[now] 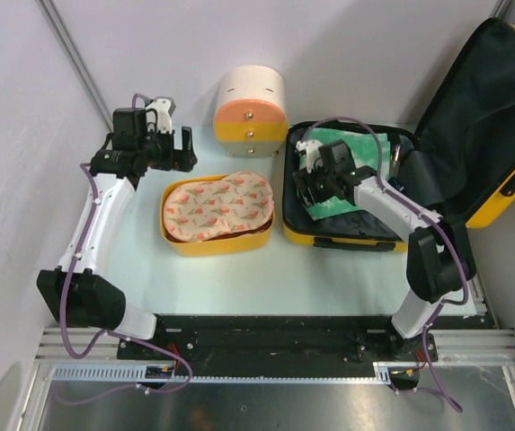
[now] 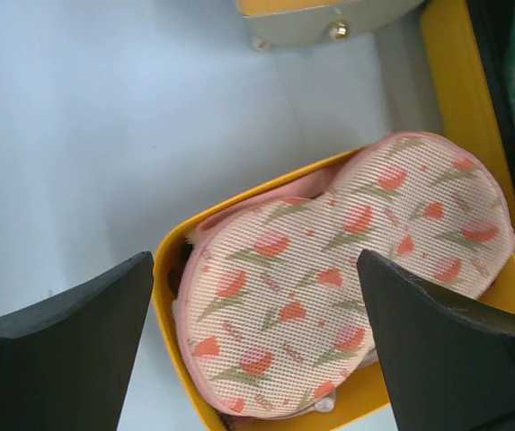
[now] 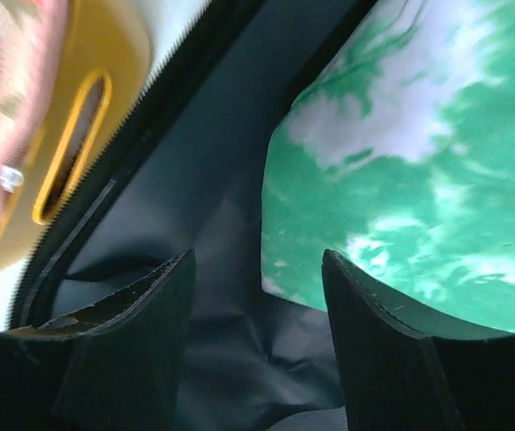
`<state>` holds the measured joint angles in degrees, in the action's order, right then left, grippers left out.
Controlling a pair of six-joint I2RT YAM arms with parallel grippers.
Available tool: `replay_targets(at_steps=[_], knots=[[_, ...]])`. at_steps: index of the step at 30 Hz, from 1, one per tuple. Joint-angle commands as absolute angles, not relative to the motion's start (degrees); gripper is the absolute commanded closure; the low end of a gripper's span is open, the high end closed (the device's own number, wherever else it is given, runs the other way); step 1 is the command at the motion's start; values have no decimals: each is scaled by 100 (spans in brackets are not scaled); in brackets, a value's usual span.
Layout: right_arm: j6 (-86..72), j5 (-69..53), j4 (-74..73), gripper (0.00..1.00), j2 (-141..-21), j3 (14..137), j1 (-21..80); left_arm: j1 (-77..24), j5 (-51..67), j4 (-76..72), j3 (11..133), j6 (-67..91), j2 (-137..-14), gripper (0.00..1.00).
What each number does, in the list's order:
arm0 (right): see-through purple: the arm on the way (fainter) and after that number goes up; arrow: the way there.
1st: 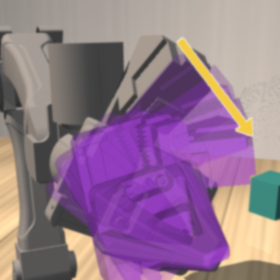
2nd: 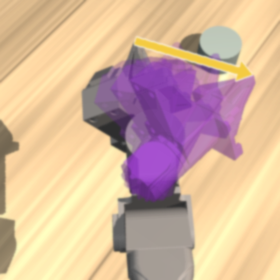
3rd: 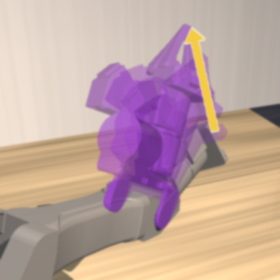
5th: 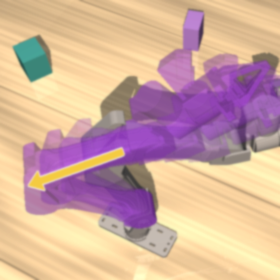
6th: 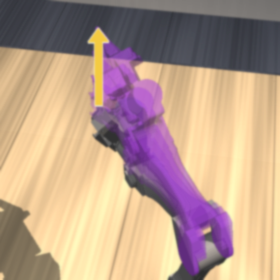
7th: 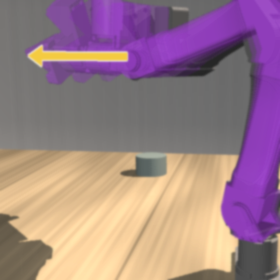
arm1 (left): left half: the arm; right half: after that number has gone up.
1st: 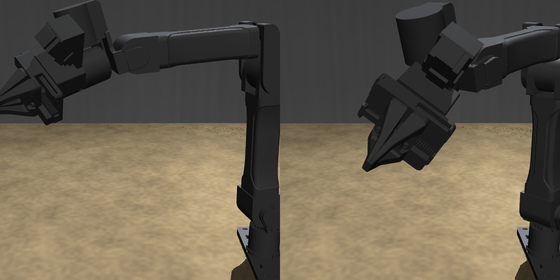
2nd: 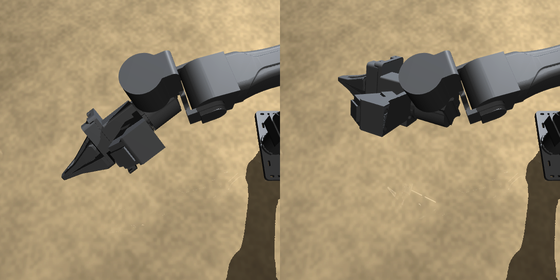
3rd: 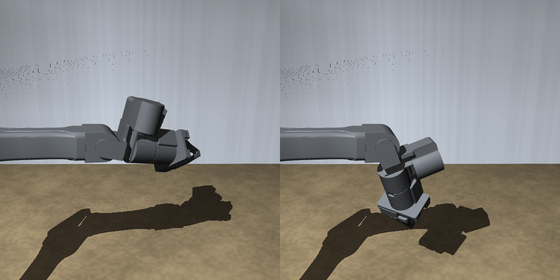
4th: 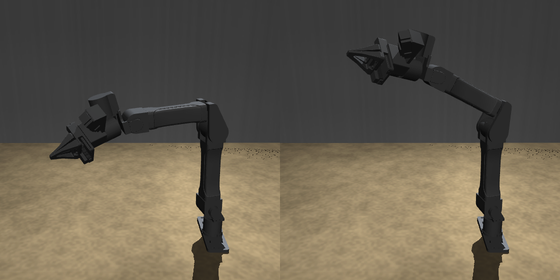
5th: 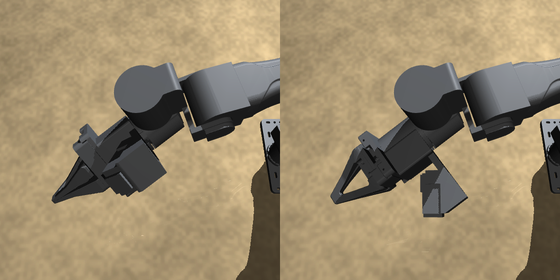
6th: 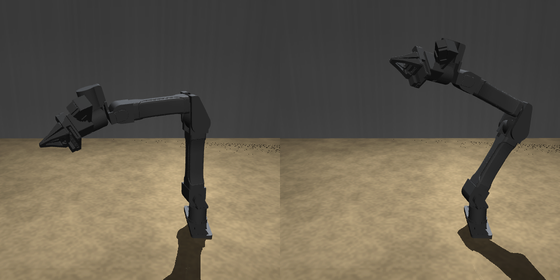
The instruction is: Open, take out, and arrange the luggage
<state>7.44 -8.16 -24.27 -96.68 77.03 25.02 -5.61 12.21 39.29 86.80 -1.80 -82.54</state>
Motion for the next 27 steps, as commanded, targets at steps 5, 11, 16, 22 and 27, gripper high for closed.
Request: replay_targets(at_steps=[5, 11, 16, 22, 27], knots=[[1335, -326, -1723, 40, -10221, 7286, 2645, -545, -509, 3806, 9544, 316, -8490, 0], [1415, -176, -1582, 40, -10652, 7286, 2742, -484, -432, 3753, 9756, 719, -8648, 0], [1512, 0, -1600, 45, -10775, 7286, 2690, -352, 841, 3507, 9642, 678, -8640, 0], [1424, -760, -2047, 100, -10039, 7286, 2173, -580, 2267, 3463, 9913, 132, -8850, 0], [1248, -2001, -2320, 100, -9125, 7286, 1618, -1079, 2865, 3428, 10063, 913, -9307, 1]])
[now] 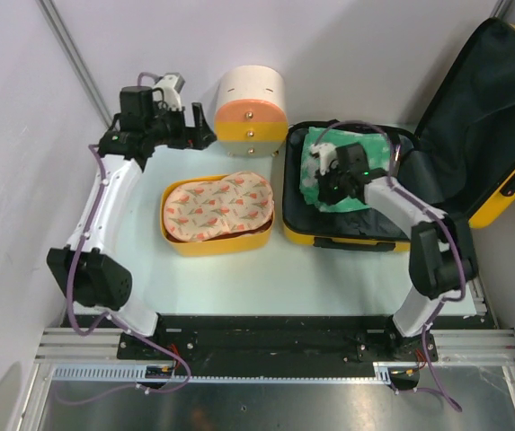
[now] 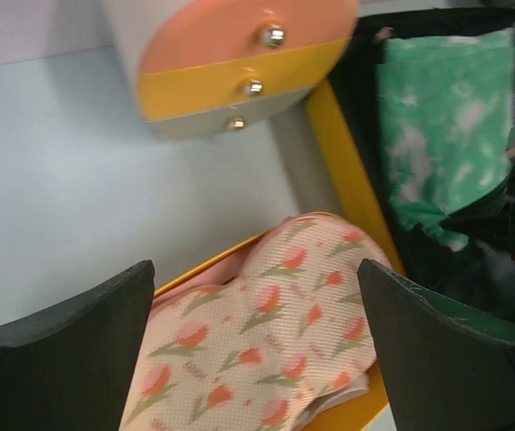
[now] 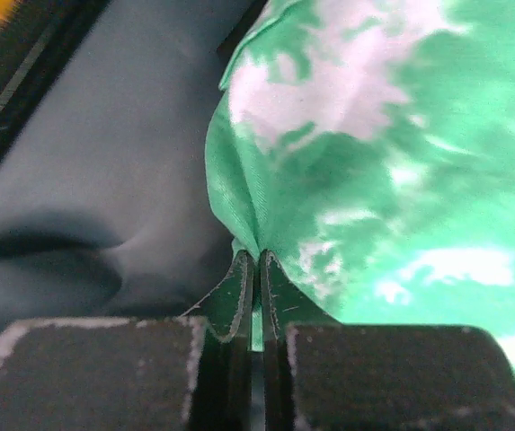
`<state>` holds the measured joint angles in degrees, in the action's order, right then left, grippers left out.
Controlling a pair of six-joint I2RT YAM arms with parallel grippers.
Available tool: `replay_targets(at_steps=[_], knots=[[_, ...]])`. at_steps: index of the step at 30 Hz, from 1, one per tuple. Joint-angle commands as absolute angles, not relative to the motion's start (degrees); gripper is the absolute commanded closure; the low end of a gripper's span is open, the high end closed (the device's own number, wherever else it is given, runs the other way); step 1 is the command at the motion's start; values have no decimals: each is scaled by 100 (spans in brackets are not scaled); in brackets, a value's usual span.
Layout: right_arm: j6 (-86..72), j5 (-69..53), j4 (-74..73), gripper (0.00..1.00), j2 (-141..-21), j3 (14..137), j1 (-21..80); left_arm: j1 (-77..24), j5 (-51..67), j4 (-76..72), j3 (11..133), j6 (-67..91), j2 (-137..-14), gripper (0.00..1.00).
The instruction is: Open, take out, and arrange the luggage
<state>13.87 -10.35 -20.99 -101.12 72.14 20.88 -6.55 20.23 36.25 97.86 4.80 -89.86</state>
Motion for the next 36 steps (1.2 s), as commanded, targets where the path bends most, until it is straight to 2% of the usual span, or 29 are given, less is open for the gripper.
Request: replay_targets(at_steps=[1, 11, 19, 29, 34, 35, 36], knots=[[1239, -2126, -2329, 100, -9010, 7286, 1548, -1220, 2822, 3428, 10124, 1036, -9377, 0], [1292, -2865, -2759, 100, -8271, 7286, 897, -2723, 3304, 3226, 11038, 2652, -10783, 0], [1151, -2927, -2804, 100, -8112, 7277, 791, -3138, 3515, 2813, 11978, 3479, -12170, 0], [1344, -3023, -2786, 100, -7998, 7277, 765, -3445, 3498, 2681, 12919, 3744, -13367, 0], [1406, -3137, -2821, 100, -8033, 7269, 765, -3603, 3568, 2584, 13087, 3507, -13561, 8], [1389, -3181, -2795, 100, -8033, 7269, 765, -3612, 3594, 2567, 13130, 3550, -13622, 11], [1371, -3190, -2795, 100, -8025, 7277, 765, -3604, 3638, 2549, 13192, 3586, -13719, 19]])
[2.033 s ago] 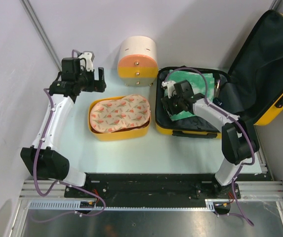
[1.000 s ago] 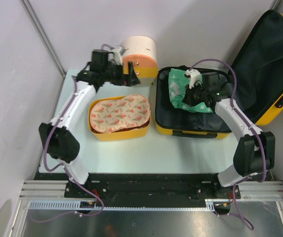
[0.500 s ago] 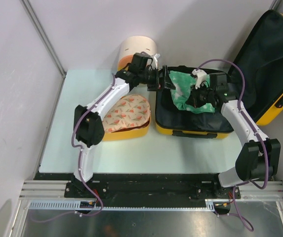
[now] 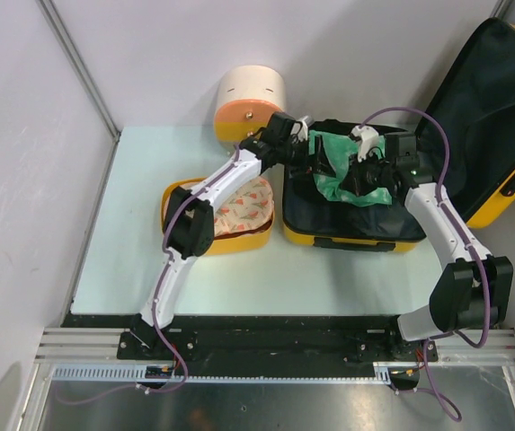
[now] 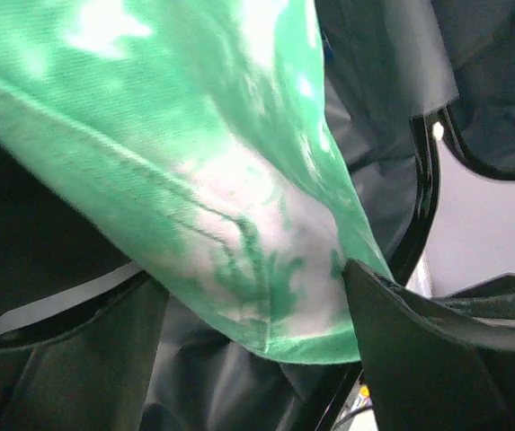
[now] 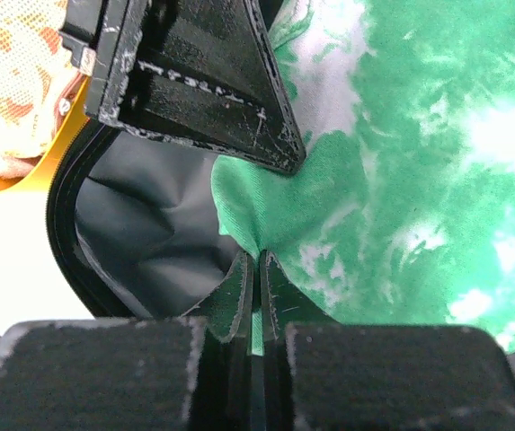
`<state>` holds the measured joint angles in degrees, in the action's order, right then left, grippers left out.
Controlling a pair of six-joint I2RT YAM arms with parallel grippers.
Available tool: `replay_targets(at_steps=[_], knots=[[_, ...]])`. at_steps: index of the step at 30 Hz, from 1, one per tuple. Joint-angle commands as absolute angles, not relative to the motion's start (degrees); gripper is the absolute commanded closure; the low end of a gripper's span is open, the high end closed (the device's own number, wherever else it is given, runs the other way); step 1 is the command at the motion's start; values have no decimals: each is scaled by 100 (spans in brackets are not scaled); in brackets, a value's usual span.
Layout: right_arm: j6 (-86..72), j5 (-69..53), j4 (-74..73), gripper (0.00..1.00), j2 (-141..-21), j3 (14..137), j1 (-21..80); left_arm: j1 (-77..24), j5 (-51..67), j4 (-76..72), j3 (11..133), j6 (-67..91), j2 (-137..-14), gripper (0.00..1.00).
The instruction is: Open, take out, and arrange the luggage
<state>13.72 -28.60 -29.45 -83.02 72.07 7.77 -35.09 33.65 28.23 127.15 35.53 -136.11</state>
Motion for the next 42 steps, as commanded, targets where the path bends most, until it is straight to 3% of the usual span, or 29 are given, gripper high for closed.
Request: replay_targets(at_steps=[1, 2, 3, 4, 5, 6, 7, 9, 12, 23, 33, 42], knots=[[1336, -3217, -2769, 100, -8024, 7277, 765, -3604, 3700, 2471, 13227, 3603, -13746, 27], [1319, -3260, -2742, 100, -8016, 7277, 756, -3604, 3735, 2426, 13228, 3560, -13746, 39], [1292, -3261, -2733, 100, -8016, 7277, 773, -3604, 3692, 2408, 13219, 3516, -13694, 62], [1257, -3269, -2690, 100, -8016, 7277, 765, -3595, 3691, 2408, 13184, 3481, -13624, 70], [1170, -3243, -2672, 94, -7998, 7277, 747, -3543, 3752, 2417, 13105, 3480, -13527, 87], [1091, -3226, -2620, 75, -7972, 7277, 695, -3498, 3788, 2417, 12991, 3480, -13196, 97], [1012, -3217, -2593, 62, -7963, 7277, 642, -3437, 3797, 2417, 12625, 3550, -13018, 100], [748, -3208, -2514, 34, -7902, 7277, 537, -3183, 3884, 2426, 12175, 3638, -12544, 100], [484, -3208, -2461, 22, -7892, 7277, 308, -2770, 4059, 2426, 11079, 3464, -11718, 100], [-395, -3410, -2250, 17, -8999, 7277, -166, -1512, 4096, 3331, 9466, 2532, -10424, 100], [-1555, -4508, -1232, 1, -10230, 7277, -176, -1195, 3613, 3927, 9755, 1724, -10520, 100], [-2143, -4974, -414, 0, -10774, 7286, 167, -1046, 3279, 4578, 10054, 1011, -10617, 100]])
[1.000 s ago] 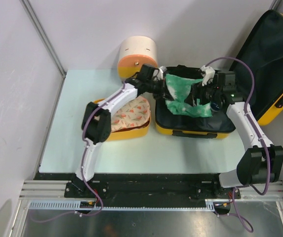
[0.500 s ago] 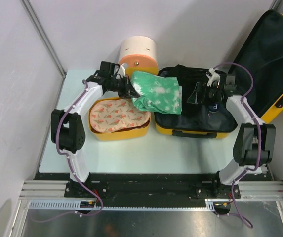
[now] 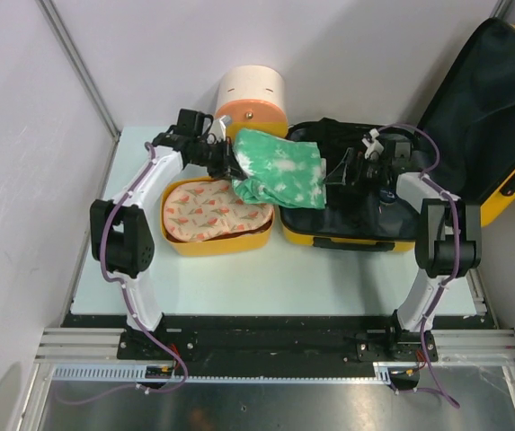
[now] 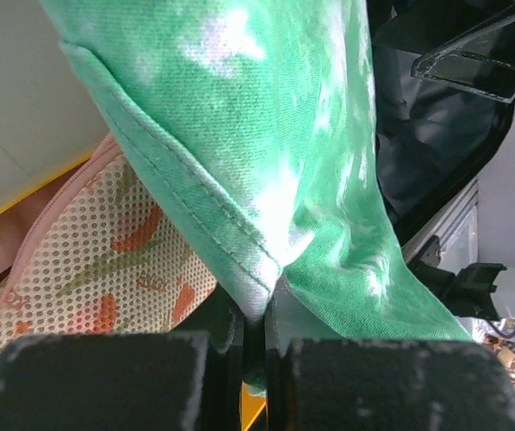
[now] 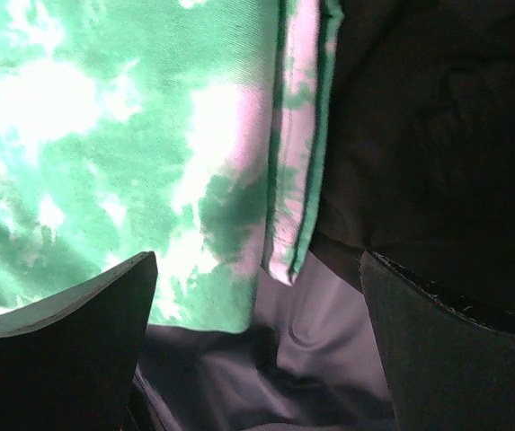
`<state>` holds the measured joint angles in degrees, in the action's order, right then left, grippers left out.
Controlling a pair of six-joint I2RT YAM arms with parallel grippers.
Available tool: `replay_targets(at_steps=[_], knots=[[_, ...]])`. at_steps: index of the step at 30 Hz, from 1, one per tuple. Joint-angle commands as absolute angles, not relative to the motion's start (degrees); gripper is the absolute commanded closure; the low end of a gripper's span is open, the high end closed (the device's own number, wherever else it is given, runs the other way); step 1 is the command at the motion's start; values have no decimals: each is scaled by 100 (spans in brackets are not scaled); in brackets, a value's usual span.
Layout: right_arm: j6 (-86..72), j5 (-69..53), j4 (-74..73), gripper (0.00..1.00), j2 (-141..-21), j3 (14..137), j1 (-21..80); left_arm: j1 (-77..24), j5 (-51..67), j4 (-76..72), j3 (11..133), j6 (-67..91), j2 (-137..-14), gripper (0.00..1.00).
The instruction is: Open, take out, and arrange the luggage
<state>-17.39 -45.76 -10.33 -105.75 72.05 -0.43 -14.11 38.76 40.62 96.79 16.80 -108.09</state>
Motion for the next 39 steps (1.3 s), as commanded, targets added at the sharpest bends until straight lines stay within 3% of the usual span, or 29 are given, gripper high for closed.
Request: replay_targets(at_steps=[1, 9, 22, 24, 27, 28, 30, 31, 33, 39], knots=[[-2171, -4983, -361, 0, -10810, 7286, 245, -1011, 3252, 4614, 10072, 985, -10635, 100], [-2197, -4799, -158, 0, -11092, 7286, 527, -756, 3068, 4825, 10187, 739, -10661, 100], [-3533, -5818, 975, 1, -11329, 7286, 914, -765, 3076, 4869, 10283, 686, -10846, 100], [-3716, -5888, 1116, 5, -11320, 7286, 940, -756, 3067, 4860, 10301, 694, -10837, 100], [-3928, -5863, 1318, 24, -11190, 7286, 923, -765, 3067, 4869, 10336, 677, -10776, 100], [-3885, -5836, 1310, 39, -11110, 7286, 914, -773, 3067, 4869, 10362, 668, -10749, 100], [-3675, -5661, 1231, 57, -10804, 7286, 914, -782, 3093, 4869, 10450, 659, -10618, 100], [-3604, -5591, 1152, 78, -10706, 7286, 940, -791, 3111, 4860, 10476, 633, -10556, 100], [-3481, -5423, 1047, 99, -10399, 7295, 1002, -826, 3155, 4869, 10529, 554, -10381, 100], [-3059, -4931, 441, 100, -9801, 7540, 1563, -721, 3190, 4860, 10073, 115, -9530, 100]])
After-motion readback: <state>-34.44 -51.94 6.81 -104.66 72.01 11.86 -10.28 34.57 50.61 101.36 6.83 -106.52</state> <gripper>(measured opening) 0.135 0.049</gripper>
